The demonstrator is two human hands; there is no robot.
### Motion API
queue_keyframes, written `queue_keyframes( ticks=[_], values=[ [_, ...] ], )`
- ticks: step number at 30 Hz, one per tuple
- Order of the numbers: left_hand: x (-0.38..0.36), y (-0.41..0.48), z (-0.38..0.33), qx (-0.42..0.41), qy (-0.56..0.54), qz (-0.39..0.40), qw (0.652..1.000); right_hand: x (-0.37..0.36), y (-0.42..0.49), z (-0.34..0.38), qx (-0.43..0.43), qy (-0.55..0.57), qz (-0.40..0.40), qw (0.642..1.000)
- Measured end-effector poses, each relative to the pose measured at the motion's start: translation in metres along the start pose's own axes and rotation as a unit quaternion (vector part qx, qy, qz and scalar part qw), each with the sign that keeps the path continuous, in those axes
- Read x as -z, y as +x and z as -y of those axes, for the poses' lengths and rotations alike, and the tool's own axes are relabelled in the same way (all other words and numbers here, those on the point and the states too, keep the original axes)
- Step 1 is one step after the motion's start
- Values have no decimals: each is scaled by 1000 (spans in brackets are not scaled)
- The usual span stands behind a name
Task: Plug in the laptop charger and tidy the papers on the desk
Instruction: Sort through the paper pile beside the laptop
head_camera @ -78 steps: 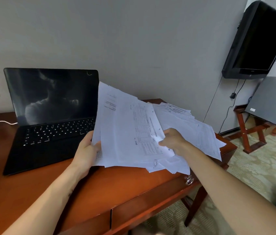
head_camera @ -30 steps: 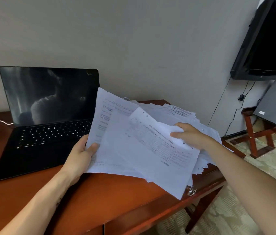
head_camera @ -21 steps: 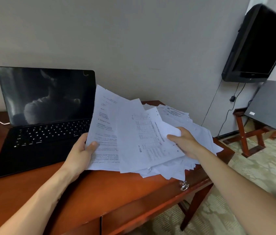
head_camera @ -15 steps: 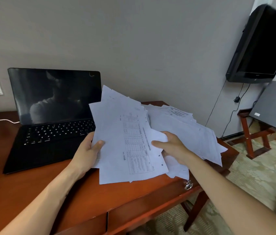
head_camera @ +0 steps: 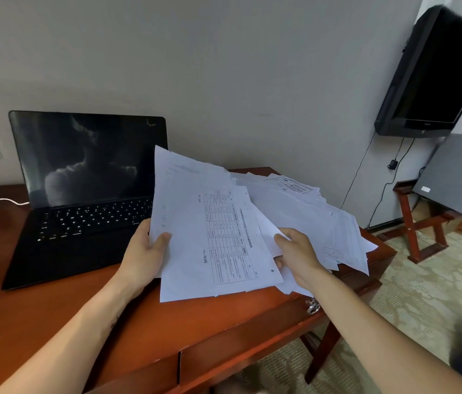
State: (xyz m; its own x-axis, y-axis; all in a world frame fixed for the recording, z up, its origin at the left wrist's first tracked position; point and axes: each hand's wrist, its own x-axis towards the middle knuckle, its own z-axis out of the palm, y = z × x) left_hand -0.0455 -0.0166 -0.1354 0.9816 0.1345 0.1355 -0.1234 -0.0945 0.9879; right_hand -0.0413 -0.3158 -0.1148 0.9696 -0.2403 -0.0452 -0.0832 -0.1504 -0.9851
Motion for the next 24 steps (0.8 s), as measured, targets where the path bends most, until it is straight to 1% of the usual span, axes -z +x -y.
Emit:
queue_keyframes(
  ticks=[3,5,7,13,16,18,20,21,24],
  values=[
    [0,-1,0,-1,-6,-8,1000,-2,-3,-7,-10,38,-36,999],
    [0,-1,-1,-2,-7,-13,1000,-5,-9,-8,-14,38,-28,999],
    [-1,-1,-1,0,-12,-19,1000,-7,-16,-7,-17,21,-4,1000],
    [-3,-1,-1,-9,-8,-17,1000,-12,-24,8,-33,-62,103,992],
    [-3,-2,-1,-11,-10,-7,1000,-20,-25,5,8,-123,149,981],
    [-2,-3,0,-13,-10,3,1000,-24,-23,0,37,-126,124,983],
    [-2,-3,0,-20,-6,16,1000,-25,-22,1,36,-91,75,992],
    [-2,-3,-1,-23,-5,22,999,-24,-21,2,34,-76,62,995],
    [-4,-5,-1,-26,-12,42,999,-29,-18,2,42,-102,67,992]
  ],
)
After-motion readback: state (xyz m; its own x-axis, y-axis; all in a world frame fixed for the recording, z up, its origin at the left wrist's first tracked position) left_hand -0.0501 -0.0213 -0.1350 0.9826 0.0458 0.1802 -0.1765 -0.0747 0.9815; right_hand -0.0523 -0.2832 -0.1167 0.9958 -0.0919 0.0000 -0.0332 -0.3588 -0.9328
